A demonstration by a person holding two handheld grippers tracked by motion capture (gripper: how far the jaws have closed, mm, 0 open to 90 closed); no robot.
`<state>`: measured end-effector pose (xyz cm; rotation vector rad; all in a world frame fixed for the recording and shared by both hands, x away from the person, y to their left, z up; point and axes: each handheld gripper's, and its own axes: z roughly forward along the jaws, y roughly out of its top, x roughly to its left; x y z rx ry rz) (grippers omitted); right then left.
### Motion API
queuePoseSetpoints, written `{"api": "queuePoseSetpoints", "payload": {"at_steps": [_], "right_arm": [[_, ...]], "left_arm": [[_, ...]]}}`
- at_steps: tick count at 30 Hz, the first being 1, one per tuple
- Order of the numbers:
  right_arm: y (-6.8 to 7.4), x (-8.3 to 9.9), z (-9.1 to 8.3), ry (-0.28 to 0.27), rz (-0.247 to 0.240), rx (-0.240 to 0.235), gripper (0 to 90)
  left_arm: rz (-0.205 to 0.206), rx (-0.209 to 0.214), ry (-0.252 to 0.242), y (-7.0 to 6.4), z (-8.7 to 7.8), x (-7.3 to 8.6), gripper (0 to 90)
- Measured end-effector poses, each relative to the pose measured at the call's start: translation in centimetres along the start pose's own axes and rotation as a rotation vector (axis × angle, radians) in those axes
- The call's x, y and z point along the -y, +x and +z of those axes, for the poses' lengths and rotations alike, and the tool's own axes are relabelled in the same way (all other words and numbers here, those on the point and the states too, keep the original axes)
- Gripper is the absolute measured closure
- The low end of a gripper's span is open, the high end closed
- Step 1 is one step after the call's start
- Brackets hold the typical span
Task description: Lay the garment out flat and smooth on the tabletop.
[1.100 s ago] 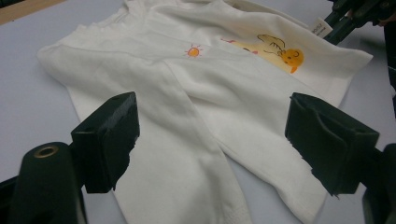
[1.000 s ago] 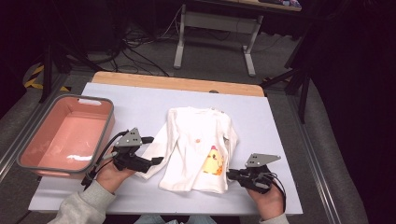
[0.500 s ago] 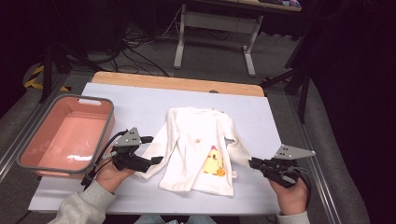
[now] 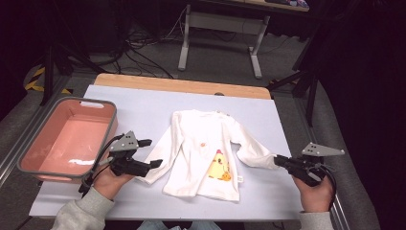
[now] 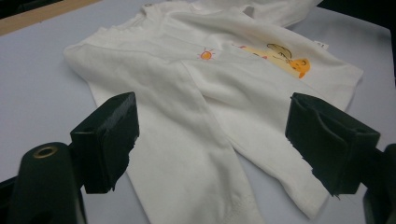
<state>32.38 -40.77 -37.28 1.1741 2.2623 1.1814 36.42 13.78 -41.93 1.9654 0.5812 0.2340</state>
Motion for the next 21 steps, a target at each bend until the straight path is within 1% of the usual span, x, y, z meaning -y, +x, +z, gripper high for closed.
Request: {"api": "queuePoseSetpoints", "payload": {"at_steps": [1,2,3,4,6,7,8,11,16,17,18,20,21], "right_arm": [[0.0,0.0,0.0,0.0,0.0,0.0,83.7],[-0.7,0.3,-0.1,0.003,0.019,0.012,83.8],[-0.7,0.3,-0.1,0.003,0.019,0.012,83.8],[-1.4,0.6,-0.2,0.006,0.032,0.027,83.7],[-2.0,1.0,-0.3,0.007,0.051,0.041,83.7],[-2.3,1.2,-0.4,0.008,0.058,0.05,83.8],[-2.3,1.2,-0.4,0.008,0.058,0.05,83.8],[-3.4,1.7,-0.5,0.015,0.079,0.071,83.8],[-5.7,2.7,-0.3,0.037,0.126,0.105,83.8],[-5.7,2.7,-0.3,0.037,0.126,0.105,83.8],[-6.1,2.9,-0.3,0.039,0.136,0.112,83.8],[-7.0,3.6,-0.2,0.047,0.163,0.126,83.8],[-7.0,3.6,-0.2,0.047,0.163,0.126,83.8]], "left_arm": [[0.0,0.0,0.0,0.0,0.0,0.0,18.0],[-0.006,0.0,-0.006,0.1,-0.2,0.0,18.0],[-0.006,0.0,-0.006,0.1,-0.2,0.0,18.0],[-0.007,-0.002,-0.01,0.1,-0.3,0.1,18.0],[-0.015,-0.005,-0.013,0.1,-0.4,0.2,17.8],[-0.017,-0.01,-0.013,0.1,-0.5,0.3,17.7],[-0.017,-0.013,-0.012,0.1,-0.7,0.4,17.7],[-0.026,-0.028,-0.014,0.1,-1.2,0.7,17.5],[-0.037,-0.043,-0.018,0.1,-1.6,1.0,17.5],[-0.038,-0.044,-0.017,0.1,-1.6,1.0,17.5],[-0.033,-0.047,-0.015,0.1,-1.7,1.1,17.5],[-0.04,-0.046,-0.014,0.0,-1.7,1.1,17.5],[-0.037,-0.048,-0.014,0.1,-1.7,1.1,17.5]]}}
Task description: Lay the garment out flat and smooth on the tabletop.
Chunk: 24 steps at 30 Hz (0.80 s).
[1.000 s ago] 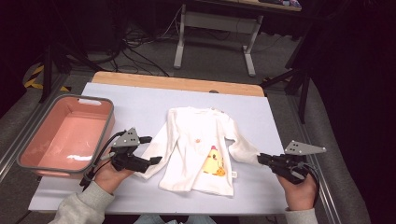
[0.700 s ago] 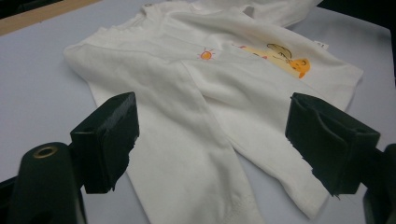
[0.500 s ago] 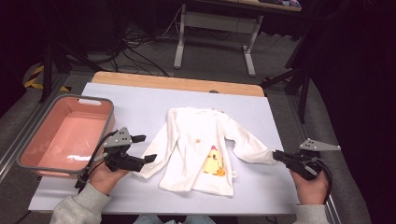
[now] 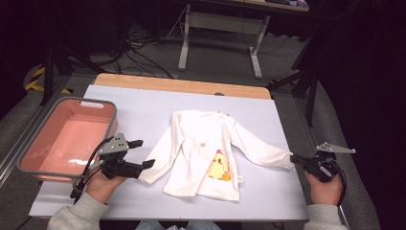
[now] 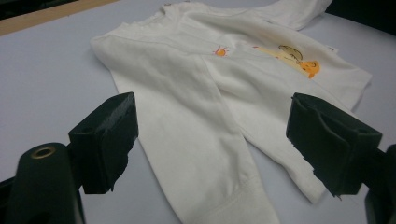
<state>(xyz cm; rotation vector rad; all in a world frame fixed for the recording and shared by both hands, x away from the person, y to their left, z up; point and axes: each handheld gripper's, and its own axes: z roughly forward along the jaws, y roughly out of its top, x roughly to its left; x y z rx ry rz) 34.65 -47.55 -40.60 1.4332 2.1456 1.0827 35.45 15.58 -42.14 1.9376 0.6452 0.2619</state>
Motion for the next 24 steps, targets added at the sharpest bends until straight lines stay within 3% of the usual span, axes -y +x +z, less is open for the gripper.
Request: {"api": "queuePoseSetpoints", "payload": {"at_steps": [7,9,10,12,16,21,24], "right_arm": [[-1.2,0.5,0.4,0.031,0.033,0.037,82.2],[-1.2,0.6,0.4,0.036,0.034,0.067,75.6],[-1.1,0.5,0.2,0.03,0.034,0.113,65.8],[-1.0,0.5,0.1,0.025,0.028,0.135,63.5],[-0.2,-0.1,0.0,-0.018,-0.018,0.169,49.7],[0.4,-1.1,0.7,-0.031,-0.036,0.128,49.2],[0.7,-1.8,1.7,-0.011,-0.047,0.107,49.5]], "left_arm": [[-0.002,0.003,0.0,-0.1,0.2,0.0,17.4],[0.001,0.005,-0.004,-0.1,0.1,-0.1,17.4],[-0.002,0.005,-0.005,0.0,0.1,-0.1,17.4],[0.001,0.005,-0.003,0.0,0.2,-0.1,17.4],[0.005,0.007,-0.002,0.0,0.3,-0.1,17.4],[0.002,0.011,-0.001,0.0,0.4,-0.1,17.4],[0.004,0.011,-0.002,0.0,0.4,-0.2,17.4]]}}
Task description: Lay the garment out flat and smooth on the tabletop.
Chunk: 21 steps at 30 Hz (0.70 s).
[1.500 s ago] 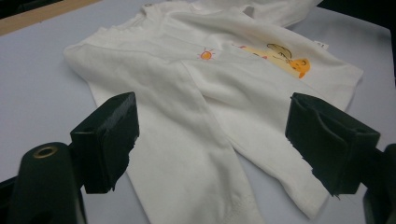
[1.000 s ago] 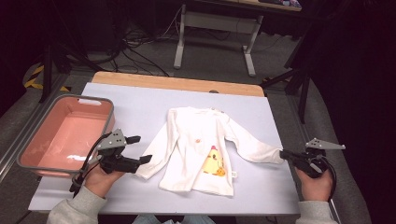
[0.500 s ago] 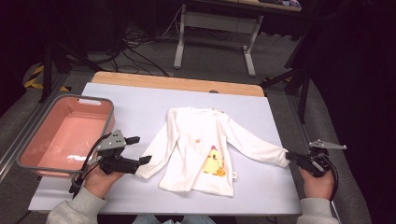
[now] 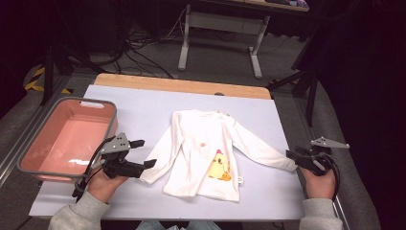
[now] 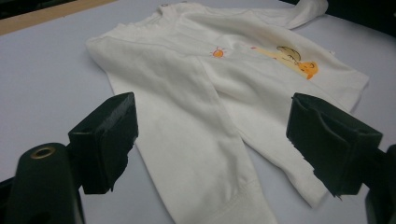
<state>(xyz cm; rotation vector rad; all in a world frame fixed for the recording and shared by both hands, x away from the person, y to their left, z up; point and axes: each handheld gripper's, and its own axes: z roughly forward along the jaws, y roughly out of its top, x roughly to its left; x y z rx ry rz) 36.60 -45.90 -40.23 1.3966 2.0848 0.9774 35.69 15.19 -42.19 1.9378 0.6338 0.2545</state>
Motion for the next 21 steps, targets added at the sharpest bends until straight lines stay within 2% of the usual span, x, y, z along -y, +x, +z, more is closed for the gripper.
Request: {"api": "queuePoseSetpoints", "payload": {"at_steps": [5,9,15,21], "right_arm": [[0.4,-1.3,1.8,0.044,-0.035,-0.024,53.9],[0.3,-1.9,3.7,0.115,-0.056,-0.039,59.6],[0.2,-1.8,5.2,0.179,-0.076,-0.049,62.8],[0.0,-1.8,6.0,0.222,-0.072,-0.056,64.1]], "left_arm": [[0.001,-0.002,0.0,0.1,-0.1,0.0,17.4],[0.002,-0.002,0.001,0.1,-0.1,0.0,17.4],[0.002,0.0,0.003,0.1,-0.1,0.0,17.5],[0.002,0.002,0.006,0.0,0.0,0.0,17.5]]}}
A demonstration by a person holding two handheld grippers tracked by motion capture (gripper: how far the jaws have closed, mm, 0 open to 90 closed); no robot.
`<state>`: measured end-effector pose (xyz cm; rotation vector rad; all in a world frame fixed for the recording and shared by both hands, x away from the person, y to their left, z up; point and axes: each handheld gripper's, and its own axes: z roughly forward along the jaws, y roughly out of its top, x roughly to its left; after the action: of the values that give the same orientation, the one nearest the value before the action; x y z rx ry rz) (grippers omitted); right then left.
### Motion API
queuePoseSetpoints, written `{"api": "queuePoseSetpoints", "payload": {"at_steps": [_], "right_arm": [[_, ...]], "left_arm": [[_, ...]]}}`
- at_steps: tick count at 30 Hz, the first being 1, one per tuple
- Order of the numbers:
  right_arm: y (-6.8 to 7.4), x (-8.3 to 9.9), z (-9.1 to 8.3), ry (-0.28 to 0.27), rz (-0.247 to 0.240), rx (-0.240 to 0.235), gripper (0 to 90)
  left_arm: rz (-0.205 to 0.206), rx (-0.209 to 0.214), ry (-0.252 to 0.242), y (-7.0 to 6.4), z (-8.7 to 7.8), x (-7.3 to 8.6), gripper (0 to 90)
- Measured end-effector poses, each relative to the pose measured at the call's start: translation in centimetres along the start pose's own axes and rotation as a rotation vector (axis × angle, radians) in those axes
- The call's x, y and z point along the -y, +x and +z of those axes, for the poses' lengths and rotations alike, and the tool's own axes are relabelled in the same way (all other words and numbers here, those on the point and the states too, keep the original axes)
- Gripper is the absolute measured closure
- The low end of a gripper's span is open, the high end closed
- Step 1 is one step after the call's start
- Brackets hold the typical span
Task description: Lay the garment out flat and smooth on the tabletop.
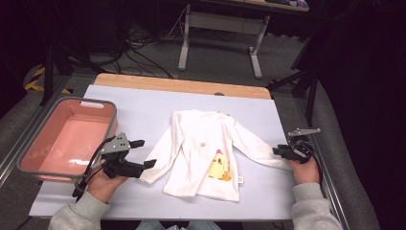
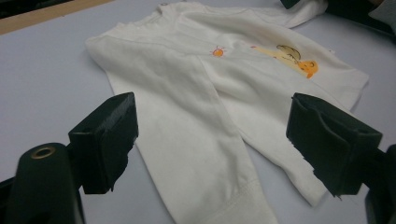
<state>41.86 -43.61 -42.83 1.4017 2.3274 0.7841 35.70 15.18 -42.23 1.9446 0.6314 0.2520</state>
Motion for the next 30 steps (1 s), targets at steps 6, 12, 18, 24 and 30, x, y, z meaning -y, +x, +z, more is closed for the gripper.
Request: {"api": "queuePoseSetpoints", "payload": {"at_steps": [6,12,18,24,30], "right_arm": [[-0.1,-0.2,0.5,0.027,-0.011,-0.021,76.5],[0.3,-0.7,0.5,0.054,-0.034,-0.025,88.3],[-0.4,-1.2,-0.4,0.03,-0.022,0.002,88.6],[-1.1,-2.0,-0.8,0.026,-0.026,0.045,88.6],[-2.2,-2.6,-0.9,0.021,-0.035,0.105,88.7]], "left_arm": [[-0.001,0.003,0.001,0.0,0.0,0.0,17.7],[-0.003,0.0,-0.004,0.0,-0.1,0.0,17.9],[0.001,0.001,0.002,0.1,-0.1,0.0,18.0],[-0.002,0.0,-0.001,0.1,-0.1,0.0,18.0],[-0.001,0.001,0.0,0.1,-0.1,0.0,18.0]]}}
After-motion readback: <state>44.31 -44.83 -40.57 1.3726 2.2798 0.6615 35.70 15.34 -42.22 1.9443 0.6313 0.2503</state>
